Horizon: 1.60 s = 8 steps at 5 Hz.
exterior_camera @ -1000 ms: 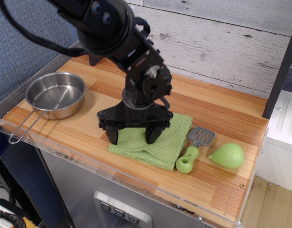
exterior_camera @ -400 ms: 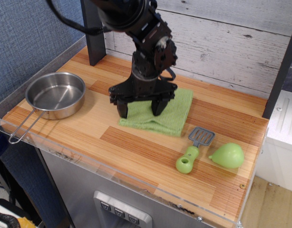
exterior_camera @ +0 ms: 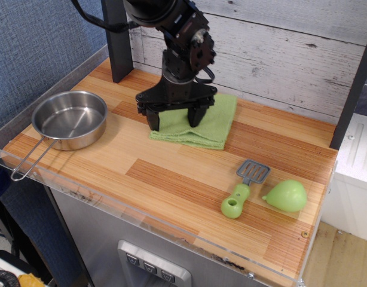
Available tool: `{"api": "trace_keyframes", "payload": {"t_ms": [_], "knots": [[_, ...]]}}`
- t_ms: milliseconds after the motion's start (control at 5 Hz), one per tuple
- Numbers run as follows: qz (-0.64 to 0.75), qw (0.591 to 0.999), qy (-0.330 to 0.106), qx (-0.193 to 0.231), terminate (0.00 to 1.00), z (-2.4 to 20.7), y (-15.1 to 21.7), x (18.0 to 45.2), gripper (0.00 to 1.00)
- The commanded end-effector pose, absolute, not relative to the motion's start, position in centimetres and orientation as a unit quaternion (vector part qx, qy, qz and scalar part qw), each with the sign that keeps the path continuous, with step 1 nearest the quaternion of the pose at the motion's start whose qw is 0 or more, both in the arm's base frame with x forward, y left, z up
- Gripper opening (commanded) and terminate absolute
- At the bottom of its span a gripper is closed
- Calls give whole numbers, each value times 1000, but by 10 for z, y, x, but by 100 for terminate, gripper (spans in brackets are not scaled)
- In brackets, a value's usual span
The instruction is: Move the green cloth at the edge of the corner of the table.
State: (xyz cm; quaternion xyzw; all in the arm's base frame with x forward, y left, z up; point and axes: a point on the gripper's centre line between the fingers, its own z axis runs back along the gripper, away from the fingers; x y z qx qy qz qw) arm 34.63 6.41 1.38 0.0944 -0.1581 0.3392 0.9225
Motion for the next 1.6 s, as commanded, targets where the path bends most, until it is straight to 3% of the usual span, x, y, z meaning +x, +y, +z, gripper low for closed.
{"api": "trace_keyframes", "payload": {"t_ms": [0, 800, 1200, 1400], "knots": [[357, 912, -168, 108, 0, 25, 98, 343, 100], [359, 911, -174, 108, 0, 43, 96, 338, 100], [394, 891, -221, 49, 0, 119, 95, 343, 100], [407, 881, -242, 27, 0, 144, 98, 336, 100]]}}
